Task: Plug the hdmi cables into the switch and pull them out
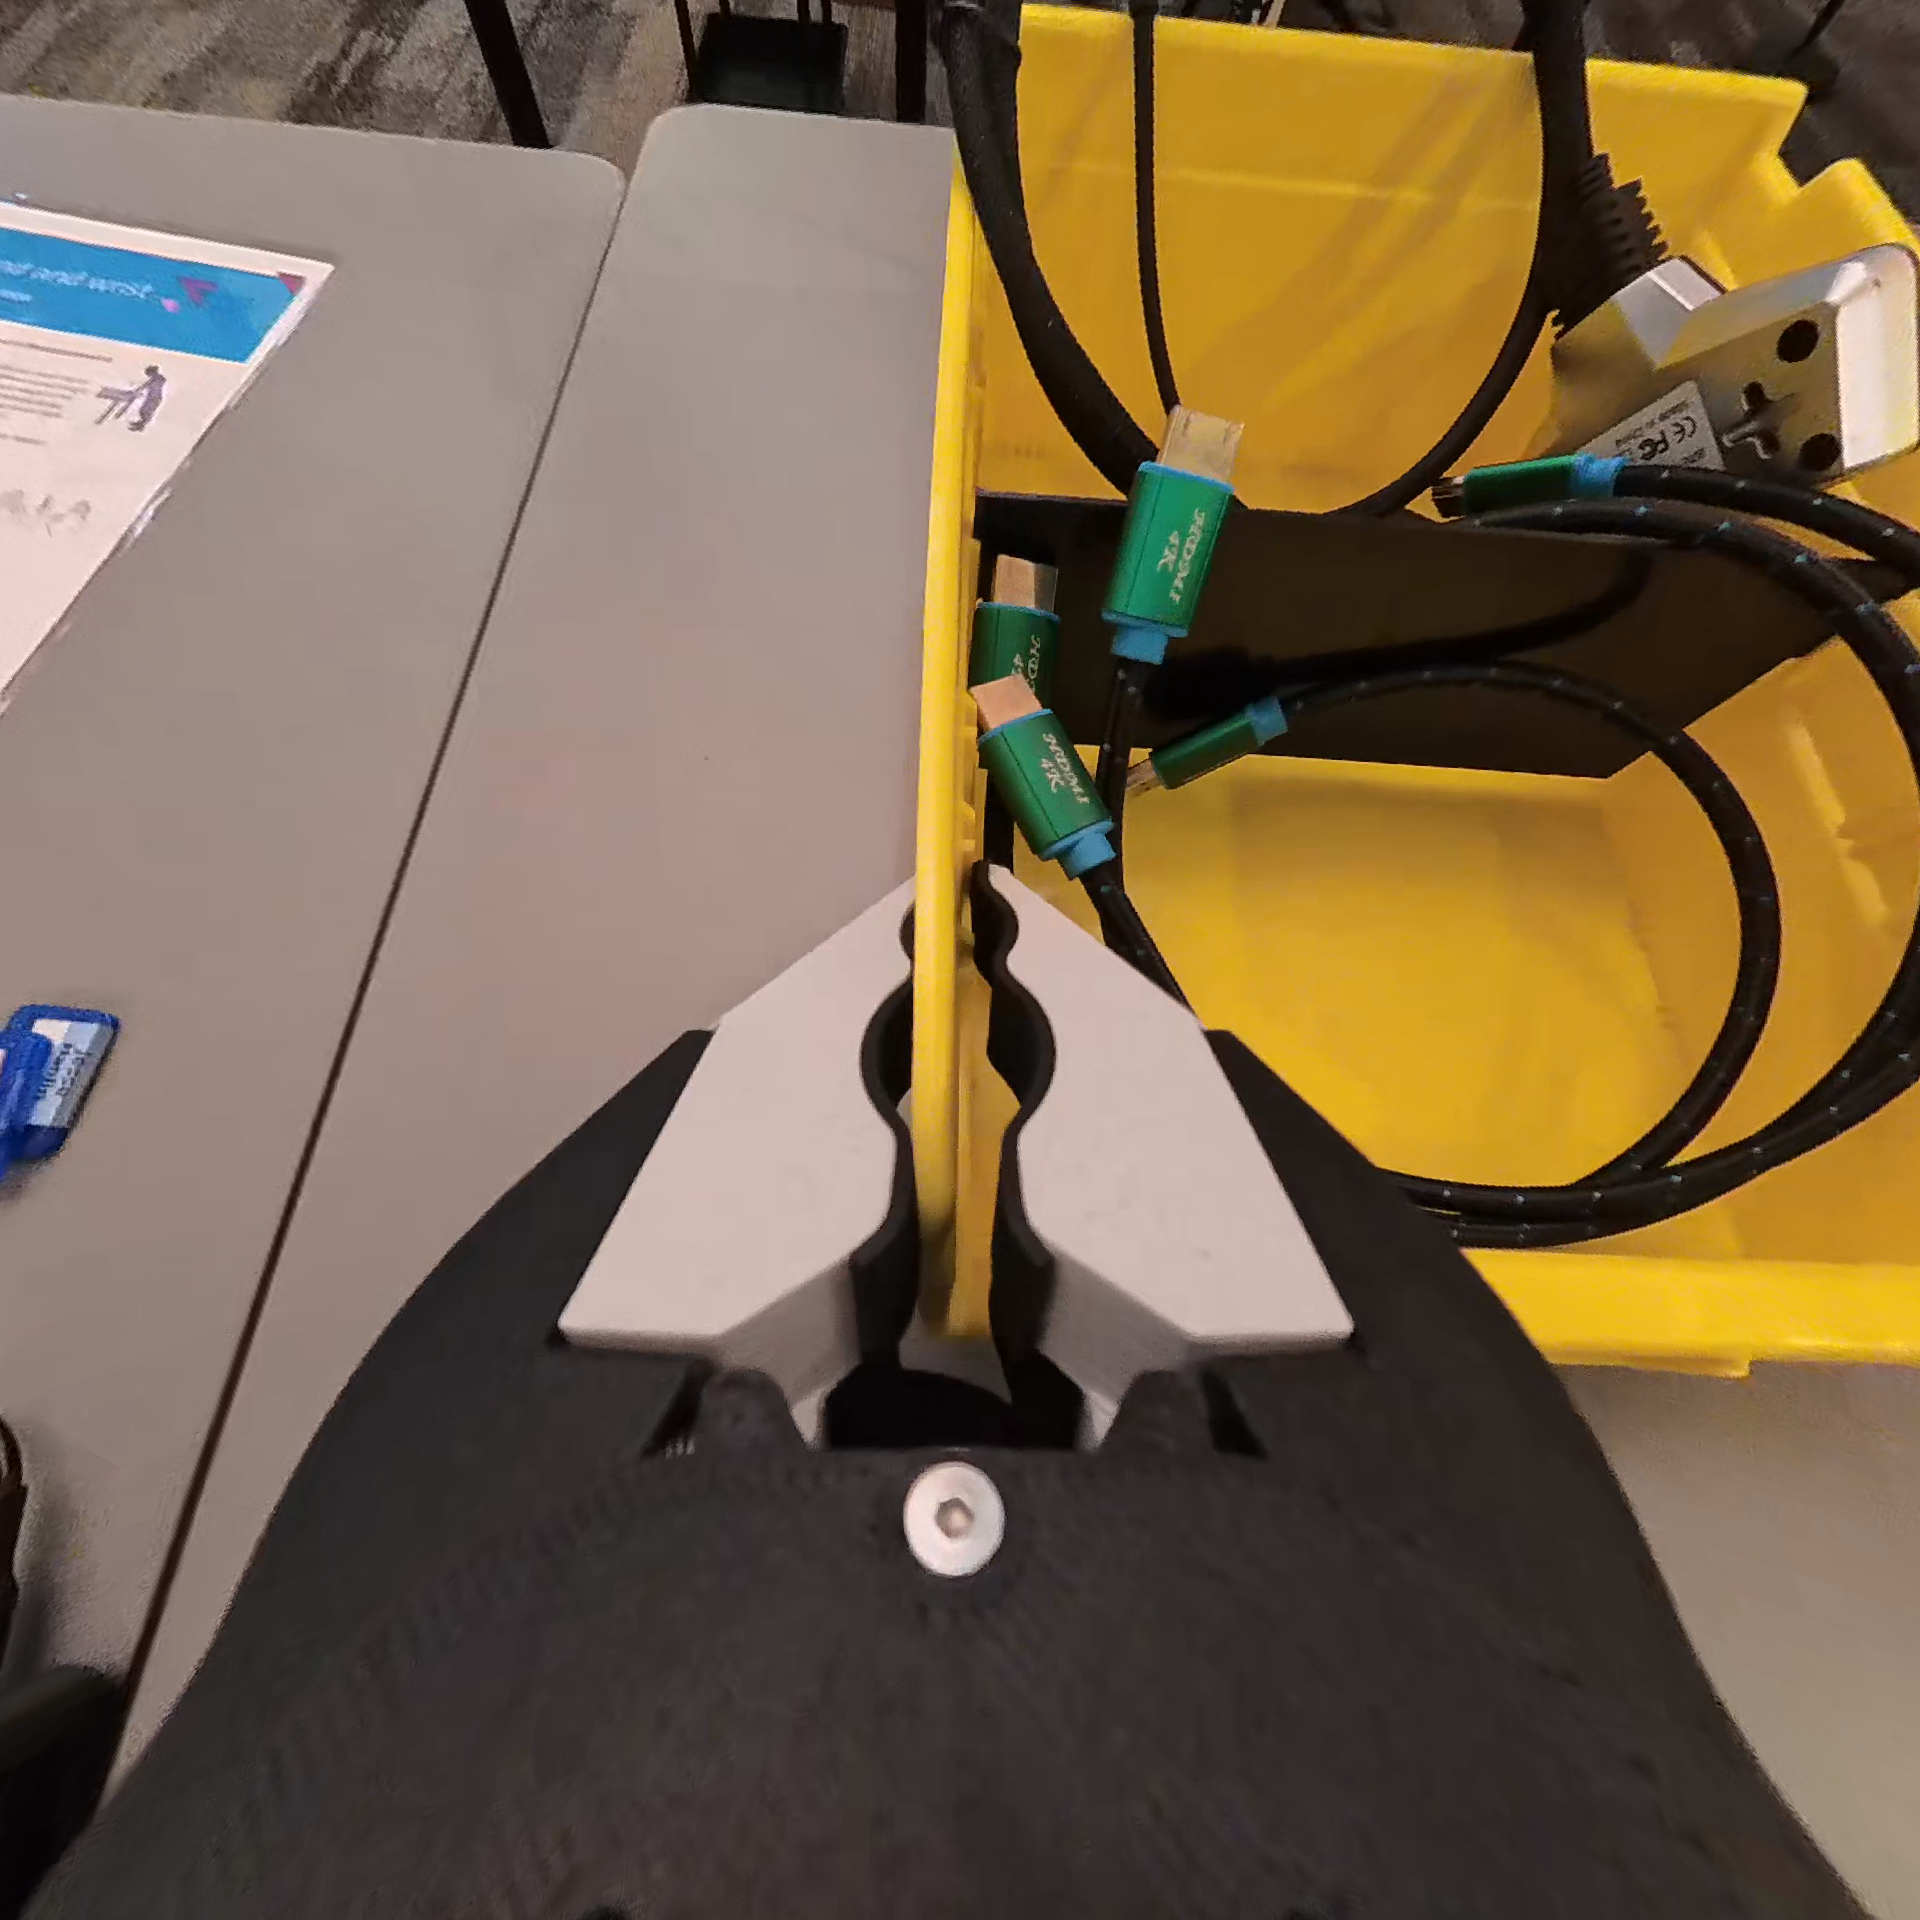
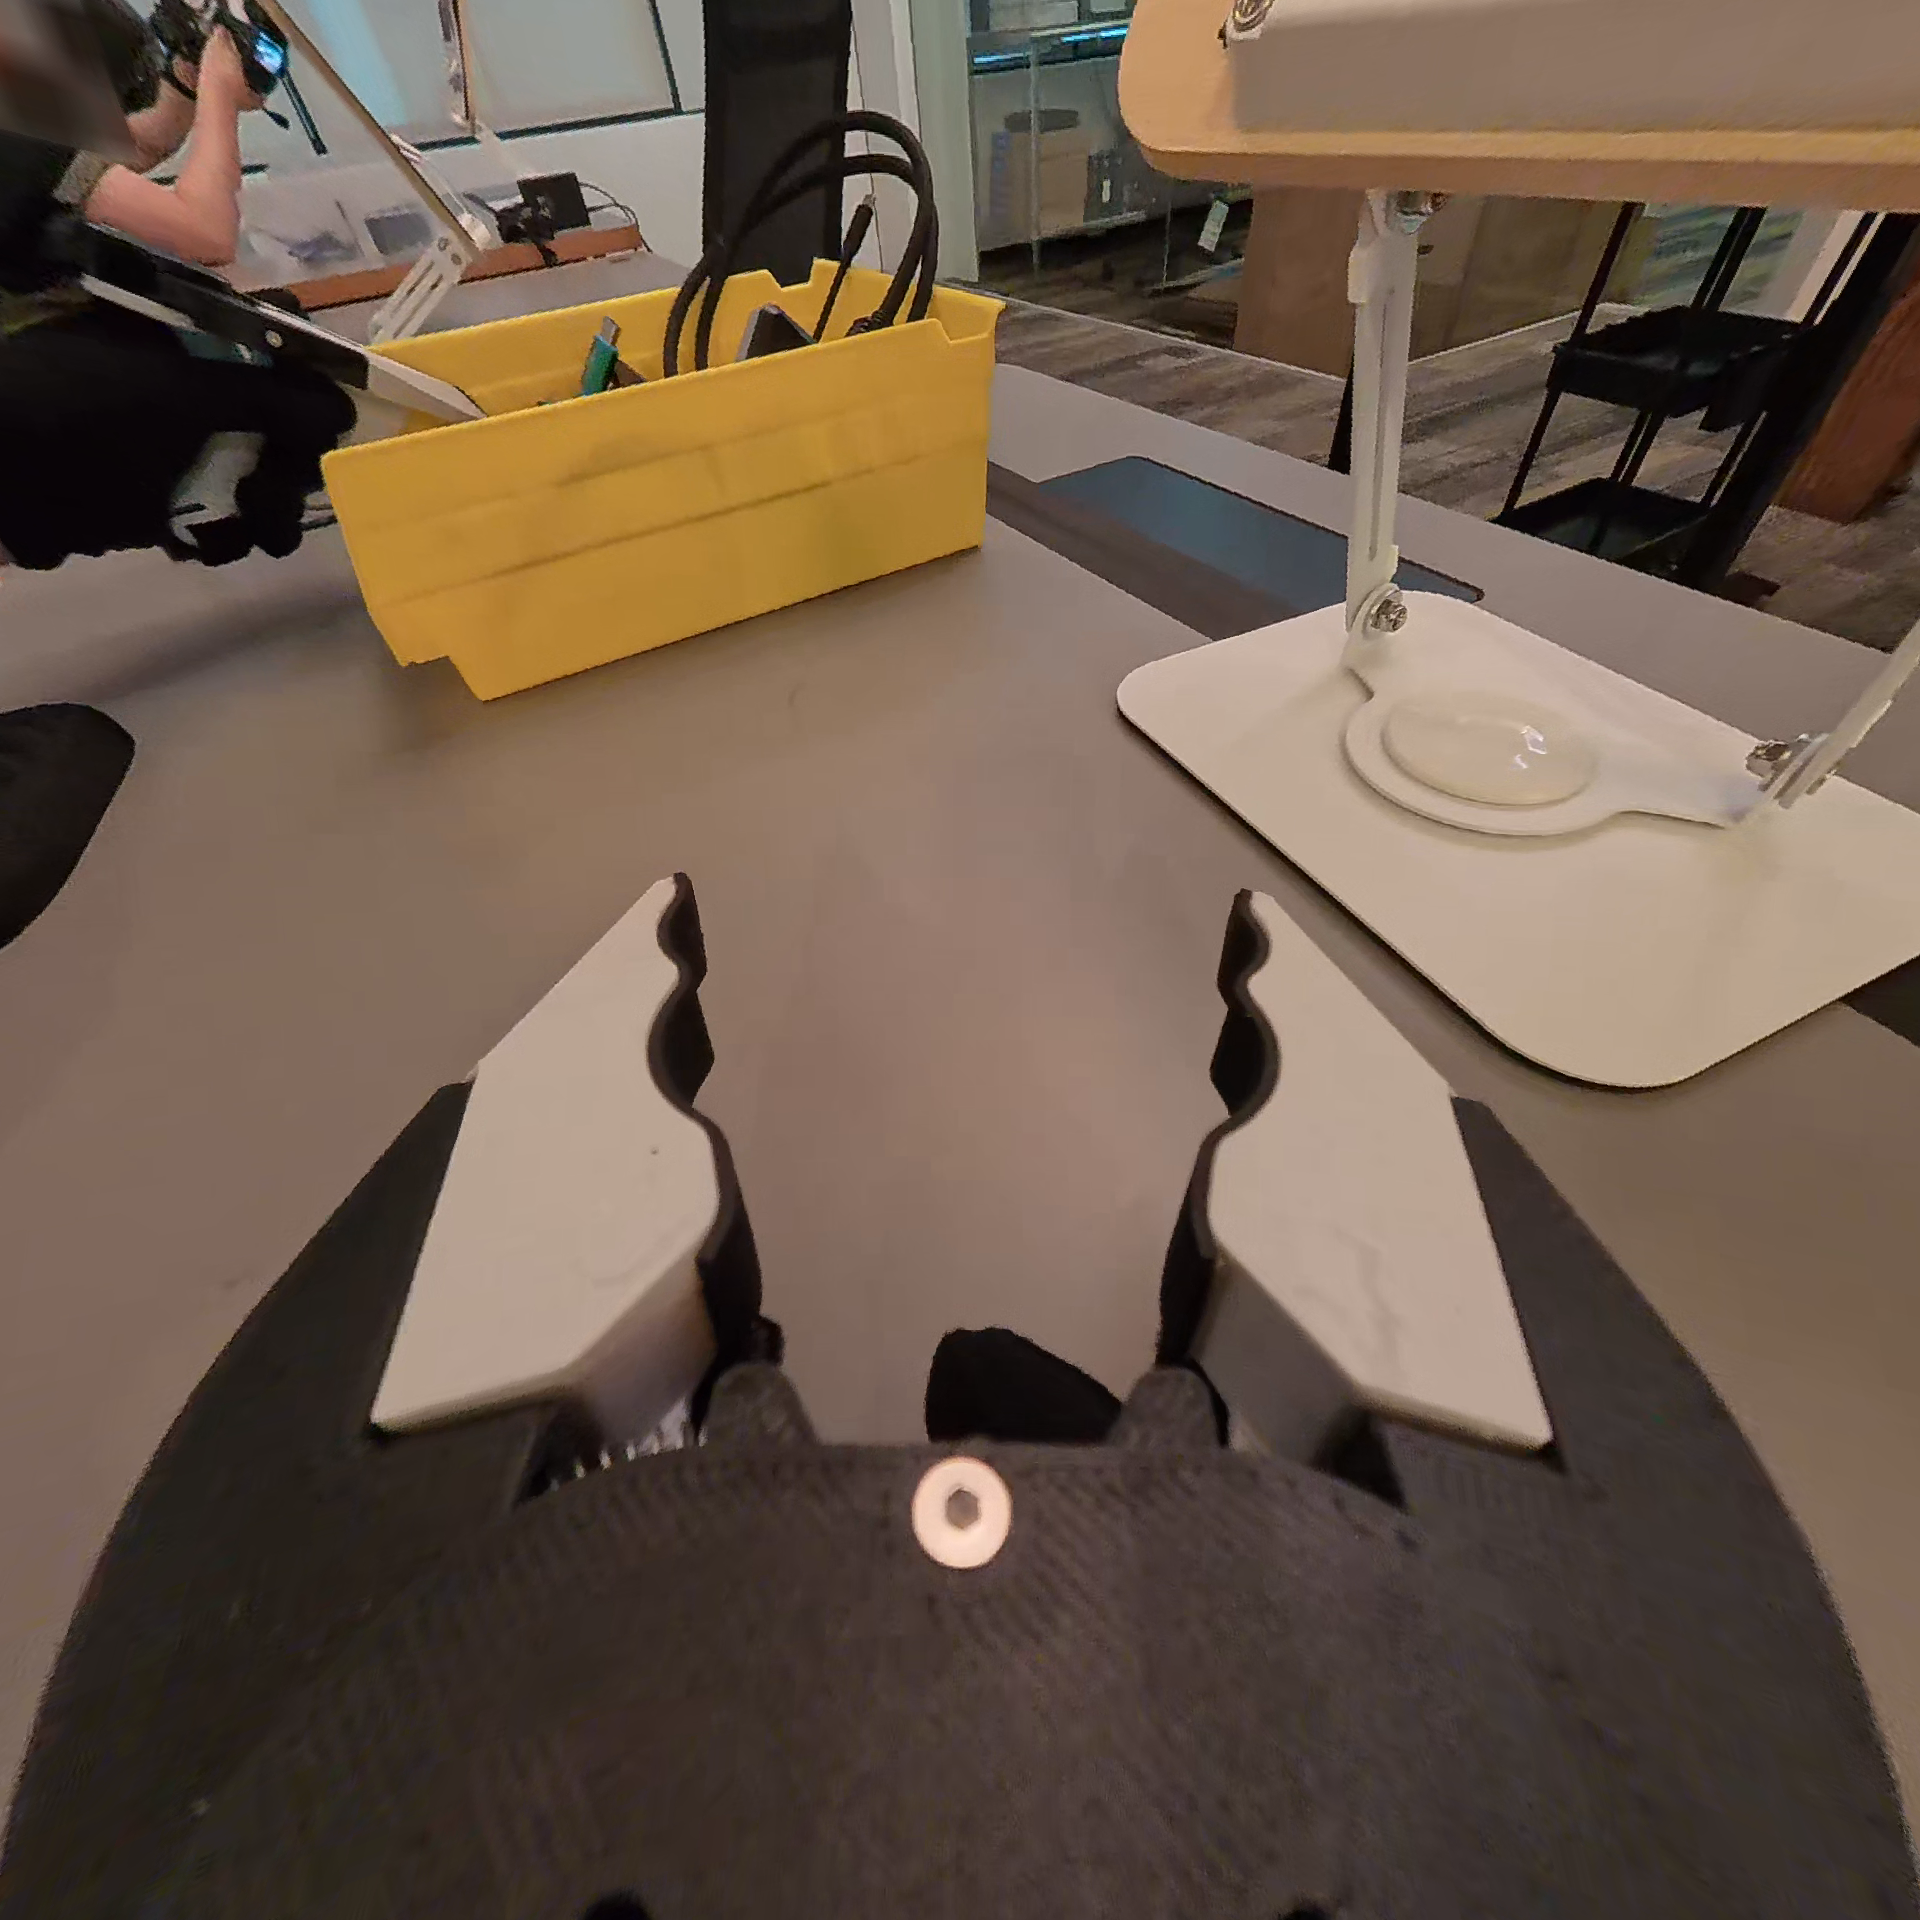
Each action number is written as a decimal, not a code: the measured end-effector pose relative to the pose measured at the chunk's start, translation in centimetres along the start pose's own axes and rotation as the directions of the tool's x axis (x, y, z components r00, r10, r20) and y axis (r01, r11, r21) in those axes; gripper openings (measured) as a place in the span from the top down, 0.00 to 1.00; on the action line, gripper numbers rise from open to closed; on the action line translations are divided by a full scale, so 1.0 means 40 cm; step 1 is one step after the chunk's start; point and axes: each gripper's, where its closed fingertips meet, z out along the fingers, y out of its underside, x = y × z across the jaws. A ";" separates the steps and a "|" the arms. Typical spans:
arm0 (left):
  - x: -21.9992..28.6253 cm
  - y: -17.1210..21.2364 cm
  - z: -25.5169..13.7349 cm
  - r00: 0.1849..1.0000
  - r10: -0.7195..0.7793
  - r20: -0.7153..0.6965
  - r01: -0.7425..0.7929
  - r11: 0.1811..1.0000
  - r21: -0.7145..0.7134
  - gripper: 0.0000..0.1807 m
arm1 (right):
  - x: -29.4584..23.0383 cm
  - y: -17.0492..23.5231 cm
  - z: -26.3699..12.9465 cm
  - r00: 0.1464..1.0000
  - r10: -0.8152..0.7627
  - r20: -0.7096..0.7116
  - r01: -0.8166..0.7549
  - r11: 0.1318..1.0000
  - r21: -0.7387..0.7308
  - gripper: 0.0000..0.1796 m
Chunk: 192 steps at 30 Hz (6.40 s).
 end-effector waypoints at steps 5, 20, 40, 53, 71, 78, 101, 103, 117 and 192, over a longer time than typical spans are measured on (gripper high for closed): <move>-0.031 -0.023 0.029 1.000 0.022 -0.021 -0.022 1.000 -0.010 0.99 | -0.001 -0.003 -0.003 1.000 0.007 0.011 -0.008 1.000 0.010 0.45; -0.091 -0.131 -0.056 0.990 0.054 0.130 -0.070 0.990 0.120 0.63 | -0.006 -0.003 -0.003 0.999 0.017 0.035 -0.017 1.000 0.010 0.47; 0.416 -0.293 0.180 0.914 0.193 -0.357 -0.268 0.948 -0.173 0.76 | -0.022 0.004 0.002 0.998 -0.004 0.070 0.005 1.000 -0.009 0.47; 0.418 -0.215 0.260 0.930 0.136 -0.341 -0.270 0.882 -0.387 0.84 | -0.028 0.008 0.004 0.997 -0.012 0.081 0.013 1.000 -0.021 0.47; 0.365 -0.334 0.182 0.925 0.236 -0.298 -0.296 0.939 -0.176 0.89 | -0.030 0.009 0.002 0.996 -0.011 0.087 0.013 1.000 -0.021 0.47; 0.321 -0.357 0.173 0.916 0.258 -0.307 -0.303 0.947 -0.110 0.90 | -0.030 0.009 0.002 0.996 -0.010 0.089 0.012 1.000 -0.021 0.47; 0.439 -0.724 -0.093 0.879 0.257 -0.402 -0.094 0.919 0.383 0.90 | -0.032 0.010 0.003 0.996 -0.013 0.094 0.016 1.000 -0.026 0.47; 0.440 -0.754 -0.120 0.882 0.277 -0.382 -0.104 0.904 0.415 0.90 | -0.032 0.010 0.003 0.996 -0.013 0.094 0.016 1.000 -0.026 0.47; 0.427 -0.859 -0.260 0.893 0.359 -0.271 -0.184 0.841 0.509 0.90 | -0.033 0.012 0.004 0.995 -0.018 0.095 0.021 0.999 -0.031 0.47; 1.127 -0.008 -0.108 0.412 0.172 -0.895 -0.311 0.950 0.040 0.82 | -0.153 0.083 -0.014 0.759 -0.621 0.194 0.651 0.729 -0.213 0.89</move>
